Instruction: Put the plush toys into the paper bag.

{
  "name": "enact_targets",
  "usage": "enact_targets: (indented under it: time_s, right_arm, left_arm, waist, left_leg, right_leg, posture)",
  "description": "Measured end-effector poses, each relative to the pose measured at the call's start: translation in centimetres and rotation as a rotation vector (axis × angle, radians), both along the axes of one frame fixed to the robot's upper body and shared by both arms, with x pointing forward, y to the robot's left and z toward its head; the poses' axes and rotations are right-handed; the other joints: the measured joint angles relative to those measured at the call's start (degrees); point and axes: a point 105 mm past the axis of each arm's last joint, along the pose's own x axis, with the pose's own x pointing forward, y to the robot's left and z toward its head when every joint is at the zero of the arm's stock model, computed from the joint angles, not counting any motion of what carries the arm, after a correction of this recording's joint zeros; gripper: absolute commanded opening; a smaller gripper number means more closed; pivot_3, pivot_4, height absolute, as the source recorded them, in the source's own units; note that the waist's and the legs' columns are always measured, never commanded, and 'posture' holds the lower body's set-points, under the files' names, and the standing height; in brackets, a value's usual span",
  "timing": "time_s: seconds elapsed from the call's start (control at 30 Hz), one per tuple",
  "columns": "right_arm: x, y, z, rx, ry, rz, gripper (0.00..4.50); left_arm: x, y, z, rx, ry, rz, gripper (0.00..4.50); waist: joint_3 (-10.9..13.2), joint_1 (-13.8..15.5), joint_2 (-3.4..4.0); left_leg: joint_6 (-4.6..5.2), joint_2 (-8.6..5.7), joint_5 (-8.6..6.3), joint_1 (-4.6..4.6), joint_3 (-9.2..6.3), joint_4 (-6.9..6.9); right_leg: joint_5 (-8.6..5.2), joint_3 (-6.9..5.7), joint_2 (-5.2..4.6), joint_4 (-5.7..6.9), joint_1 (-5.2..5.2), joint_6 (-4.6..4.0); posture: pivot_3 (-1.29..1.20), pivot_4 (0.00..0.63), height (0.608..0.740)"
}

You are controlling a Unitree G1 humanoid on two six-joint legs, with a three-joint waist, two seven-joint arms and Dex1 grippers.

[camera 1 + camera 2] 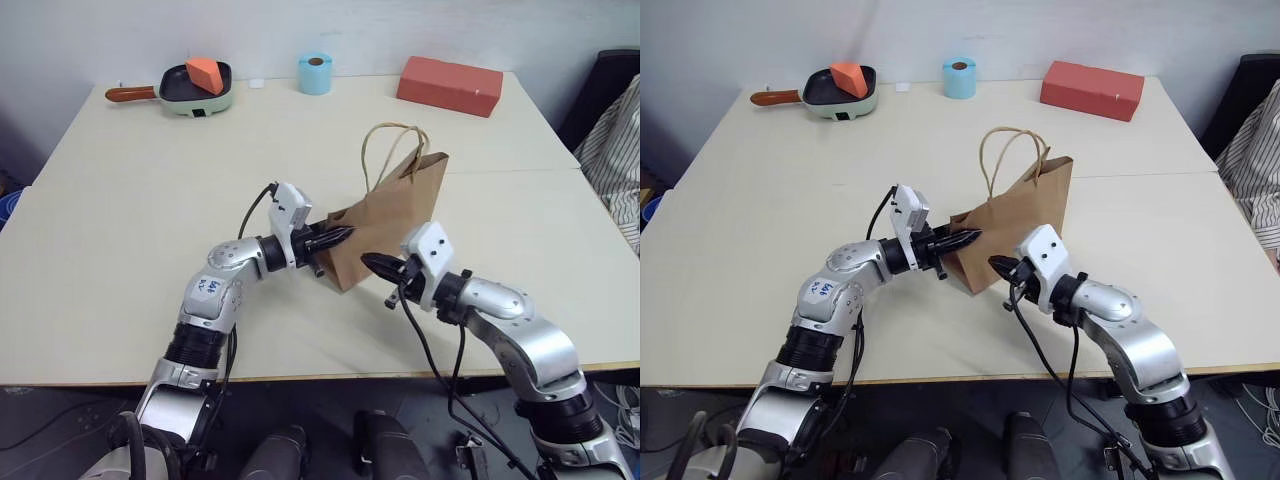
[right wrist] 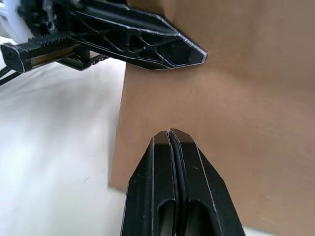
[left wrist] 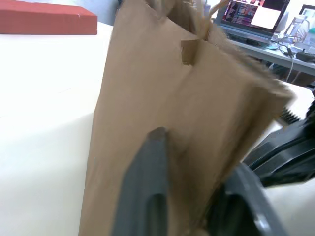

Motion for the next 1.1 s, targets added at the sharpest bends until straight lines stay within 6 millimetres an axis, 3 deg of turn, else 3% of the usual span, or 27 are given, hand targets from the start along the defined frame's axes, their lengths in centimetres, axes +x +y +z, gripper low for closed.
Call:
enact_targets:
  time_s: [0.13,0.3,0.4,0.5,0.7,0.87,1.0,1.1]
  right_arm:
    - [-2.6,-3.6,2.3,0.034,-0.005,0.009,0.91]
    - [-9.5,-7.7,6.0,0.03,0.094,0.151,2.59]
    - [-12.0,-9.7,7.3,0.028,0.118,0.127,3.57]
    - [-13.5,-11.1,7.3,0.018,0.162,0.089,4.47]
    - [-13.4,-12.2,7.5,-0.017,0.132,0.022,4.47]
    - [-12.3,-12.0,7.0,-0.016,0.13,0.041,4.5]
    - [-11.0,-12.3,7.4,-0.027,0.144,0.081,4.5]
    - [-10.4,-12.8,7.1,-0.044,0.19,0.115,4.5]
  left_arm:
    - [-0.4,1.0,0.9,-0.002,-0.011,-0.127,0.0]
    - [-2.1,3.2,3.6,0.072,-0.061,-0.415,0.0]
    - [-2.4,2.4,4.3,0.123,-0.109,-0.577,0.0]
    - [-2.0,1.9,3.5,0.173,-0.135,-0.641,0.0]
    - [-0.6,1.0,0.5,0.253,-0.111,-0.625,0.0]
    - [-0.3,2.4,0.3,0.289,-0.102,-0.585,1.25]
    - [-0.7,6.6,0.5,0.319,-0.081,-0.486,2.53]
    - [-2.3,10.8,1.8,0.306,-0.015,-0.391,3.51]
  waist:
    - [0.01,0.04,0.0]
    - [0.04,0.19,-0.04]
    - [0.03,0.62,-0.09]
    - [0.06,1.35,-0.14]
    - [0.22,1.29,-0.42]
    - [0.28,1.15,-0.51]
    - [0.28,0.37,-0.51]
    - [0.32,-0.15,-0.53]
  left_leg:
    - [0.0,0.01,0.0,-0.03,-0.01,-0.03]
    - [0.03,0.04,-0.02,0.02,-0.07,-0.03]
    - [0.06,0.03,-0.03,0.06,-0.03,0.0]
    - [0.11,0.03,-0.04,0.05,0.06,-0.03]
    - [0.12,0.03,-0.04,0.05,0.19,-0.03]
    - [0.12,0.04,-0.04,0.04,0.25,-0.01]
    - [0.11,0.12,-0.04,0.04,0.29,-0.04]
    - [0.11,0.15,-0.04,0.01,0.27,-0.06]
  right_leg:
    - [0.0,-0.02,0.0,-0.04,-0.02,0.0]
    - [0.0,-0.1,0.0,-0.06,0.16,0.01]
    - [0.03,-0.06,-0.01,-0.16,0.24,0.05]
    - [0.04,0.04,0.0,-0.16,0.19,0.07]
    - [0.06,0.16,0.02,-0.09,0.08,0.11]
    - [0.07,0.22,0.02,-0.04,0.03,0.12]
    - [0.06,0.26,0.09,-0.01,-0.05,0.11]
    - [0.06,0.25,0.11,0.03,-0.07,0.11]
  posture:
    - [0.0,0.15,0.74]
    - [0.0,0.15,0.74]
    - [0.0,0.15,0.74]
    - [0.0,0.15,0.74]
    - [0.0,0.15,0.74]
    - [0.0,0.15,0.74]
    - [0.0,0.15,0.74]
    - [0.0,0.15,0.74]
